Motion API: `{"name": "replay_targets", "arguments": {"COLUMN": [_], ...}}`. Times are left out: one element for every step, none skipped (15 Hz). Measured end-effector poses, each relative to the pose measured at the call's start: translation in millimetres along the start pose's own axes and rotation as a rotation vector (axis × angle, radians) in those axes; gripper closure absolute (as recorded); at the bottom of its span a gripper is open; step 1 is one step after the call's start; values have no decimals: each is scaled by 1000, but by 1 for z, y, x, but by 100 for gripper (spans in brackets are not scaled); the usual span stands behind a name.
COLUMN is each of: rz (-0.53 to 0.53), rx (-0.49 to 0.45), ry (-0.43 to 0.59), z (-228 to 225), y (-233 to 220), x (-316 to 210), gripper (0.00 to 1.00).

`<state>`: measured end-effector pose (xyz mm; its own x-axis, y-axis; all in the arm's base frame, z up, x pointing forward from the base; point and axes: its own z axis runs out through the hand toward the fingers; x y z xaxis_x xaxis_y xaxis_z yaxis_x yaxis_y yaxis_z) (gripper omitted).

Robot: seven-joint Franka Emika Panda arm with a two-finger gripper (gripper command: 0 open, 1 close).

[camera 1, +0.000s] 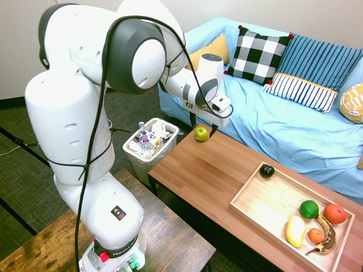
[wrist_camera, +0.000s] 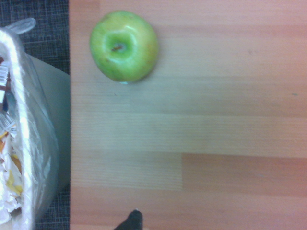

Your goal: Put the apple in the tray

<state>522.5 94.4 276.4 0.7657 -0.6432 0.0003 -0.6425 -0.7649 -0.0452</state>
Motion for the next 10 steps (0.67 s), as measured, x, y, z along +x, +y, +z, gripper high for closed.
{"name": "replay_targets", "arguments": {"rz": [-14, -26, -34, -42, -47, -49, -49, -47, -47, -45], "rx": [-3, -7, -11, -13, -19, -28, -37, -47, -55, -64], "ry": [0, 4, 7, 11, 16, 19, 20, 20, 19, 17], "z": [7, 13, 19, 25, 33, 44, 56, 70, 83, 95], "y": [-13, -26, -39, -51, -63, -73, -82, -90, -97, -103], "x": [-2, -4, -7, -9, -8, -6, -4, 0, 4, 9], "gripper": [0, 0, 0, 0, 0, 0, 0, 0, 0, 0]}}
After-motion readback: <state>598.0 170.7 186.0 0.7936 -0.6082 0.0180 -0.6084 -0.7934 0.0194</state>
